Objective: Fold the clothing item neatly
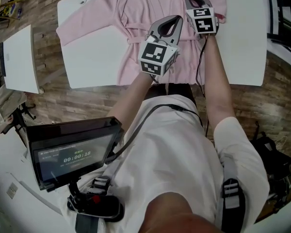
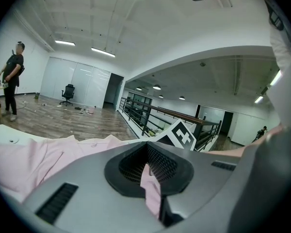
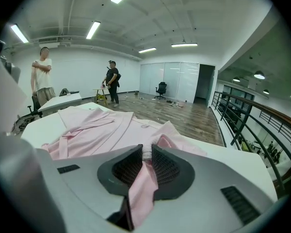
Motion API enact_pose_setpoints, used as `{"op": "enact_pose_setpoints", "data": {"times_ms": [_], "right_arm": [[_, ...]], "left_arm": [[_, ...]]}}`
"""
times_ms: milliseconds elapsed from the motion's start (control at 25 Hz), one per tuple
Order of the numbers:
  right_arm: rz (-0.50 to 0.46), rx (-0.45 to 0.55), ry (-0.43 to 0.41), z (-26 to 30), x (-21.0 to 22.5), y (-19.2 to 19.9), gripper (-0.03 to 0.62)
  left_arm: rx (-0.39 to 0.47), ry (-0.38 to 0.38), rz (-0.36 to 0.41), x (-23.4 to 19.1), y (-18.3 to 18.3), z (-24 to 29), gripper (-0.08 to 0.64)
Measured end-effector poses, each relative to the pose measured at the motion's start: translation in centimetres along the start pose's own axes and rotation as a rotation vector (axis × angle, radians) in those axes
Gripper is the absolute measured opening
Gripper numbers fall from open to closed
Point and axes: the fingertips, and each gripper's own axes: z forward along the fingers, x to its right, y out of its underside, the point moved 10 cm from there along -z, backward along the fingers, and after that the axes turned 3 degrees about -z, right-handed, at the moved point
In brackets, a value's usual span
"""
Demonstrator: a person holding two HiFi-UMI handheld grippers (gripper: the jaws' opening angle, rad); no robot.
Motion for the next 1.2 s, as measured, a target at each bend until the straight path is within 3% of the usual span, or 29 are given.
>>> {"op": "enact_pose_setpoints", "data": {"times_ms": [1200], "right_arm": [[-0.085,0.032,-0.269,5.2,-7.7,-3.0,0.058]], "left_arm": [[0.001,-0.224,-0.079,-4.5,0.8,-2.5,0.002]]}}
